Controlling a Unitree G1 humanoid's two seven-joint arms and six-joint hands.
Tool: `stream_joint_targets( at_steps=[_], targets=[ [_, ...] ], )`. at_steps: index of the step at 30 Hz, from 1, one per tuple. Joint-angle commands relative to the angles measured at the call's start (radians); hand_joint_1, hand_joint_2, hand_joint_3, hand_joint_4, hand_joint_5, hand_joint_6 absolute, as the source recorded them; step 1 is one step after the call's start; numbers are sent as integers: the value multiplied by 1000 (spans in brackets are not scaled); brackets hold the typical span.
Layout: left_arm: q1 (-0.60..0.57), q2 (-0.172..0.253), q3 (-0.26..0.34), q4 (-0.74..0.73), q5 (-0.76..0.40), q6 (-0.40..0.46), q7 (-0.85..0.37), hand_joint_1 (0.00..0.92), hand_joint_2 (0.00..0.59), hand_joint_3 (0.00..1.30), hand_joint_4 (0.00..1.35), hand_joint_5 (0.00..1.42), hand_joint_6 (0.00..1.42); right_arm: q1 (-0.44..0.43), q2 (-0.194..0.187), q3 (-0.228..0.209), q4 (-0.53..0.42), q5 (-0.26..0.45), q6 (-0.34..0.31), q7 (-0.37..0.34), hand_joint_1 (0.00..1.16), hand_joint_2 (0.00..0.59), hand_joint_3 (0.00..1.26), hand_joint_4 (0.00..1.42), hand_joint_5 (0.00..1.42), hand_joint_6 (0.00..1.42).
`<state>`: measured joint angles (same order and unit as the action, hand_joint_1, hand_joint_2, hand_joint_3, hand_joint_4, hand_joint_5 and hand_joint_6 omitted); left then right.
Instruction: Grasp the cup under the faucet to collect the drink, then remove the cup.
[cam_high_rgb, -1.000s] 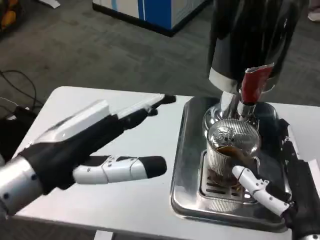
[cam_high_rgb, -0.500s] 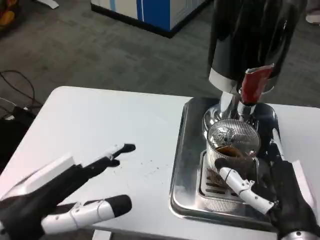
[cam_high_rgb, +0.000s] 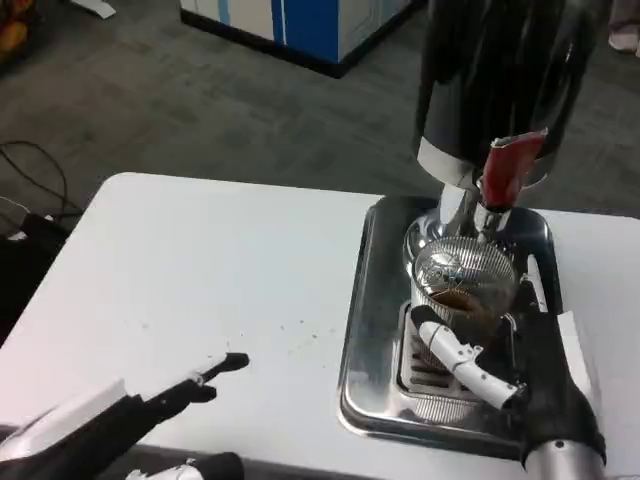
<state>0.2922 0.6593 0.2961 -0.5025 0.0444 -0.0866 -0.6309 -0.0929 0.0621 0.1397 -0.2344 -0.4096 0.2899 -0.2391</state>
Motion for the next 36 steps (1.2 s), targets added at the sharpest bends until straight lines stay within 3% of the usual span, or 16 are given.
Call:
stream_joint_targets(
  at_steps=[1,11,16,22,34,36],
  targets=[
    [31,9,30,-12,-18,3,-2,0,53,71,0,88,39,-30,41,6,41,2,19,-35,664,209,0,0,77,0],
    [70,7,48,-3,-27,-8,-6,0,53,71,0,88,39,-35,59,63,110,4,0,-110,670,211,0,74,176,21],
    [108,2,43,-6,-27,-15,-3,0,54,71,0,88,39,-41,72,85,156,11,-27,-164,678,213,85,215,300,175],
    [120,3,41,-7,-28,-15,0,0,49,71,0,88,40,-51,95,100,201,19,-58,-239,680,213,165,302,389,254],
    [132,8,31,0,-29,-15,-6,0,48,71,0,88,40,-46,88,111,256,53,-121,-298,681,213,273,404,487,420],
    [129,9,27,-1,-27,-14,-6,0,48,71,0,88,40,-40,86,110,260,52,-139,-312,686,222,319,457,556,539]
  ],
)
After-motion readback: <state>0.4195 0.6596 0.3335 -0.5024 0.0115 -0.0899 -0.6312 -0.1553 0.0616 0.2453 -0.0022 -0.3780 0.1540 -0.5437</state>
